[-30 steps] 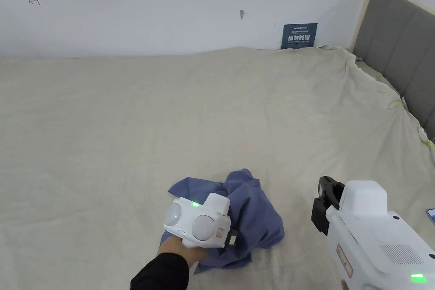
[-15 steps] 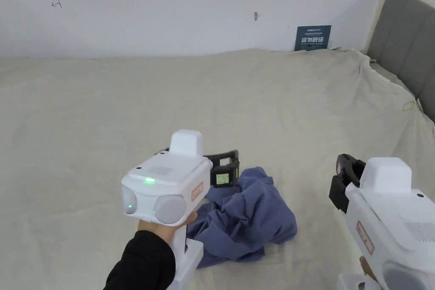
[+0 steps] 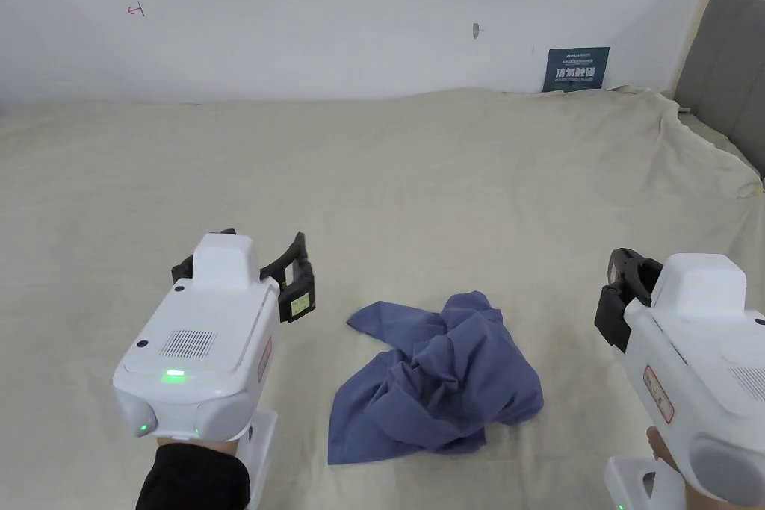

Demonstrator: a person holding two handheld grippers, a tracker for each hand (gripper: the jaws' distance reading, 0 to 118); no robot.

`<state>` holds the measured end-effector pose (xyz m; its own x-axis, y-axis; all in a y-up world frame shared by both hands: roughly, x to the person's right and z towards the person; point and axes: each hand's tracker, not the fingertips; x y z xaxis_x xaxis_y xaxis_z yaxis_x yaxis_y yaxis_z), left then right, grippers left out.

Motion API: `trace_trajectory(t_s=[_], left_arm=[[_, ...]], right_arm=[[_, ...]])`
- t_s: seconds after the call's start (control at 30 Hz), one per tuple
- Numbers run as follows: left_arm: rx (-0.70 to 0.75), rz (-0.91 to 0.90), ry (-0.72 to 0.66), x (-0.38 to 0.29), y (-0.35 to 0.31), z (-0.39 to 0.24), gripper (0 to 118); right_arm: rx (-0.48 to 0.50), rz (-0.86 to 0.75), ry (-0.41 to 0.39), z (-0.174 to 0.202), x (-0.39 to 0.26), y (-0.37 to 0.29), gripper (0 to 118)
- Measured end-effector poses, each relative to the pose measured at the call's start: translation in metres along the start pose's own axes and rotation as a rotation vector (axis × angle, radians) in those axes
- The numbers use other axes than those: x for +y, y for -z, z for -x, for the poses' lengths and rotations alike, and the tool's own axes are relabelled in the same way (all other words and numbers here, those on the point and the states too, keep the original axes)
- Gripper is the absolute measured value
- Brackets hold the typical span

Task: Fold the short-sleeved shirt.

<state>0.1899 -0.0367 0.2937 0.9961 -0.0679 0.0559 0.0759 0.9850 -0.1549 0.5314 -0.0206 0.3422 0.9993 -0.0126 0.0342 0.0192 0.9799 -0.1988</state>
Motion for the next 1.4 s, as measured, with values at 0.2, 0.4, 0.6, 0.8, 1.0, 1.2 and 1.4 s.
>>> trace_trajectory(t_s=[0.2, 0.4, 0.6, 0.8, 1.0, 1.2, 1.4], left_arm=[[-0.003, 0.016, -0.048, -0.019, -0.005, 0.015, 0], [-0.029, 0.03, -0.061, -0.017, -0.005, 0.02, 0], [-0.11, 0.236, -0.097, -0.026, 0.016, 0.017, 0], [-0.16, 0.514, -0.142, -0.064, 0.047, 0.001, 0], [-0.169, 0.72, -0.207, -0.11, 0.07, -0.012, 18], [-0.165, 0.815, -0.231, -0.137, 0.081, -0.025, 89], [-0.117, 0.881, -0.113, -0.161, 0.091, -0.055, 87]], right_arm=[[0.011, -0.005, -0.007, 0.004, 0.0, -0.002, 0], [0.012, -0.007, -0.006, 0.005, 0.001, -0.002, 0], [0.012, -0.001, 0.001, 0.003, -0.001, -0.001, 0], [0.01, 0.017, 0.008, 0.002, -0.007, 0.002, 0], [0.006, 0.041, 0.007, 0.002, -0.012, 0.003, 0], [-0.002, 0.062, 0.012, -0.005, -0.019, 0.008, 0], [-0.01, 0.08, 0.016, -0.011, -0.023, 0.011, 0]])
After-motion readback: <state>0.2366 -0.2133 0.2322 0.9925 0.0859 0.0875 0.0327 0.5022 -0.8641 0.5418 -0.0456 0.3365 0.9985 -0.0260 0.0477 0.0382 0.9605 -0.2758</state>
